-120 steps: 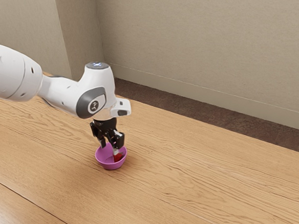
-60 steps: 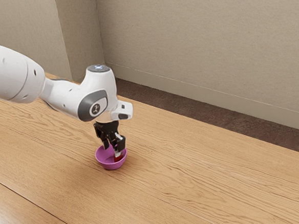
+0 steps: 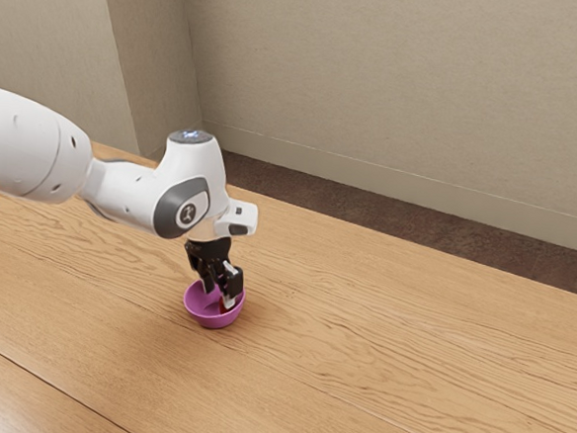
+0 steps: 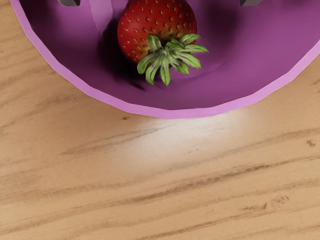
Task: Take strawberry from the bowl
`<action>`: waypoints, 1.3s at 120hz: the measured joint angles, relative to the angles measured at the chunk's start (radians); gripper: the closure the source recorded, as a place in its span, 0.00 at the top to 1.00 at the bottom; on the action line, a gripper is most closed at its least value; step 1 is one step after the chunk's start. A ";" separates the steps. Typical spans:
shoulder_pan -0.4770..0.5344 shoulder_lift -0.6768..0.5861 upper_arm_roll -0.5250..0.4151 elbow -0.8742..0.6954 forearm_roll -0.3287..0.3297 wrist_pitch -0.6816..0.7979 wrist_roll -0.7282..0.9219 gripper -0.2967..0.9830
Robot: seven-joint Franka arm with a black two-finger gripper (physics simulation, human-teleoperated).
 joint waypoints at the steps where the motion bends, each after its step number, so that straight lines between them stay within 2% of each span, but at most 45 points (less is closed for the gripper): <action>1: 0.000 0.000 0.000 0.000 -0.001 0.000 0.001 0.54; 78: 0.004 0.061 0.000 0.052 -0.007 0.002 0.055 0.53; 88: 0.008 0.073 0.000 0.054 -0.010 0.004 0.060 0.51; 103: 0.009 0.079 0.000 0.054 -0.012 0.008 0.065 0.53; 132: 0.010 0.072 0.001 0.053 -0.002 0.012 0.074 0.38; 156: 0.008 0.070 0.001 0.053 0.005 0.015 0.076 0.32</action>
